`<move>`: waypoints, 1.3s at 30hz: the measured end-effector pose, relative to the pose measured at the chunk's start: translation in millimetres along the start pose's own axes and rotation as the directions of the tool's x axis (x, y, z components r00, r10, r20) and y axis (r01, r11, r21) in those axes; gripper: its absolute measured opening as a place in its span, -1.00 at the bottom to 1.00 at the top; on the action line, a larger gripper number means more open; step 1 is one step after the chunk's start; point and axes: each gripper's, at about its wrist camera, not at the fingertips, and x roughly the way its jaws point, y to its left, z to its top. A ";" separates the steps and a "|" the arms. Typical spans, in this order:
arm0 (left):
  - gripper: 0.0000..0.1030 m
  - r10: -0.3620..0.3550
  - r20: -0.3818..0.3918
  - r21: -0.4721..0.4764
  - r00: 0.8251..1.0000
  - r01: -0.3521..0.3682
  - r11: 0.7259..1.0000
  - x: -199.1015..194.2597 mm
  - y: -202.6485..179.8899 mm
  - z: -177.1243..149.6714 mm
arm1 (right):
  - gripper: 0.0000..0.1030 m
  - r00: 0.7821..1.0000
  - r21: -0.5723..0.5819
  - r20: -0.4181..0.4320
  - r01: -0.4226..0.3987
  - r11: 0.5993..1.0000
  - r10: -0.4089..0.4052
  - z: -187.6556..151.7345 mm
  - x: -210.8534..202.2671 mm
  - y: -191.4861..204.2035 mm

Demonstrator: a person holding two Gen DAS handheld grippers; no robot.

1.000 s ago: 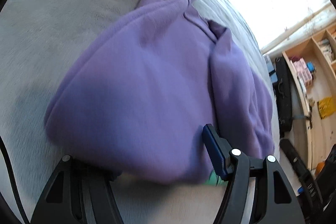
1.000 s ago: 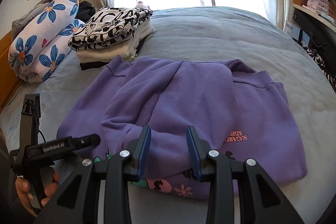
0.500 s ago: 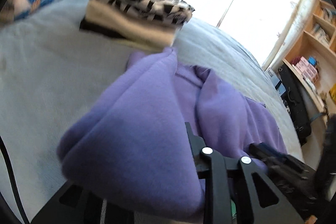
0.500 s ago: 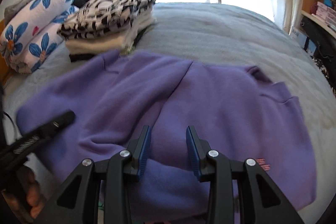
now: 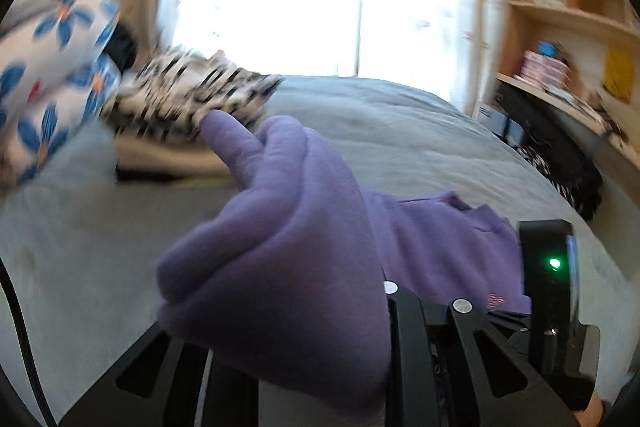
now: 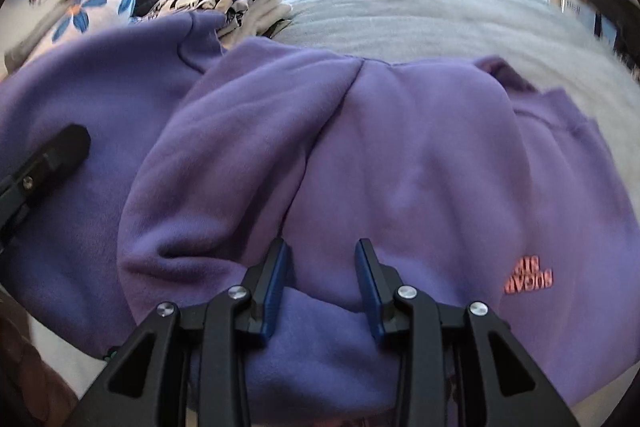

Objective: Fold large clothes

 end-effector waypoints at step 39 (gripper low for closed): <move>0.59 -0.263 -0.278 0.579 0.924 0.379 0.722 61.5 -308.3 -74.9 | -0.32 0.946 0.474 0.065 0.251 0.844 -0.318 -92.3 -170.6 -228.4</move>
